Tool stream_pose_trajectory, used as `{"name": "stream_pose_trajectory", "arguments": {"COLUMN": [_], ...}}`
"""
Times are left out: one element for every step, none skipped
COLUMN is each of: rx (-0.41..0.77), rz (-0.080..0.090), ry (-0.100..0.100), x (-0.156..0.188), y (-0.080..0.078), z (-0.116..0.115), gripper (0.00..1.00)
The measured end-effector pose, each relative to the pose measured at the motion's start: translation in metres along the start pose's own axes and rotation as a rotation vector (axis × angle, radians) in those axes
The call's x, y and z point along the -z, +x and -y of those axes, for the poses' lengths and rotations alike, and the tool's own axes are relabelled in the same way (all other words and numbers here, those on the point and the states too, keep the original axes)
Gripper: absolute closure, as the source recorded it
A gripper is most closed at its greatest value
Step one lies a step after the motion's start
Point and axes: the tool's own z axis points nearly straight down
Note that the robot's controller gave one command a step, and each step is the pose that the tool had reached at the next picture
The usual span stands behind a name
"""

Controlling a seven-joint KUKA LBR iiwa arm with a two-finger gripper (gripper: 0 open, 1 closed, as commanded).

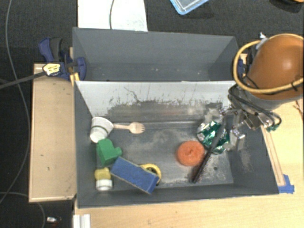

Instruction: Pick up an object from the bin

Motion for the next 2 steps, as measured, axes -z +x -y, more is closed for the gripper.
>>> {"name": "stream_pose_trajectory", "arguments": {"rx": [-0.001,-0.077], "rz": [0.007,0.002], "ry": [0.003,0.0], "x": [-0.058,-0.096], "y": [0.016,0.025], "z": [-0.008,-0.017], "gripper": [0.0,0.0]}}
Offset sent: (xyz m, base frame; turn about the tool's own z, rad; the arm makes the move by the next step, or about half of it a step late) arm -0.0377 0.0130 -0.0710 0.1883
